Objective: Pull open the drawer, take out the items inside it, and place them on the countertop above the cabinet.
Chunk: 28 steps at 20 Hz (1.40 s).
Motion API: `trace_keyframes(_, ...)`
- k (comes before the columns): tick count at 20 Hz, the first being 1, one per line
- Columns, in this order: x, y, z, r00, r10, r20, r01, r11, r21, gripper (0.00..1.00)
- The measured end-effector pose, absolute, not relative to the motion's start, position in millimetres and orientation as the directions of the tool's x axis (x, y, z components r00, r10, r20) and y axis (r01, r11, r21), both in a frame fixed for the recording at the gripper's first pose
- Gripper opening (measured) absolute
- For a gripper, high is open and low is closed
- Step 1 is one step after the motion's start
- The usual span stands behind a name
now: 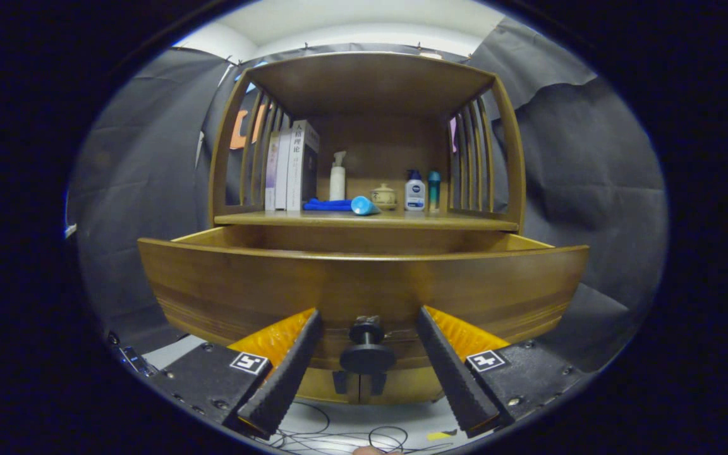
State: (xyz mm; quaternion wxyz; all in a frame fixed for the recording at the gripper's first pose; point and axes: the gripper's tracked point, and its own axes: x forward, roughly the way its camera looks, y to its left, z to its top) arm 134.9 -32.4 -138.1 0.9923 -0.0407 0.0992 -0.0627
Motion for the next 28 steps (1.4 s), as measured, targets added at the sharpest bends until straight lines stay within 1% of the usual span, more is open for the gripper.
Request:
trace_keyframes(1, 142, -34, -144, 0.965, -0.135, -0.223, 0.117, 0.989, -0.093, 0.99)
trace_keyframes(2, 150, -35, -140, 0.969, -0.136, -0.206, 0.118, 0.988, -0.098, 0.99)
trace_keyframes(3, 155, -35, -142, 0.964, -0.139, -0.228, 0.119, 0.988, -0.097, 0.99)
trace_keyframes(16, 240, -41, -138, 0.948, -0.151, -0.281, 0.134, 0.988, -0.079, 0.99)
trace_keyframes(22, 269, -44, -140, 0.936, -0.164, -0.312, 0.148, 0.986, -0.076, 0.99)
trace_keyframes(25, 265, -42, -138, 0.934, -0.168, -0.315, 0.149, 0.985, -0.084, 0.99)
trace_keyframes(28, 252, -39, -132, 0.936, -0.14, -0.322, 0.119, 0.989, -0.086, 0.99)
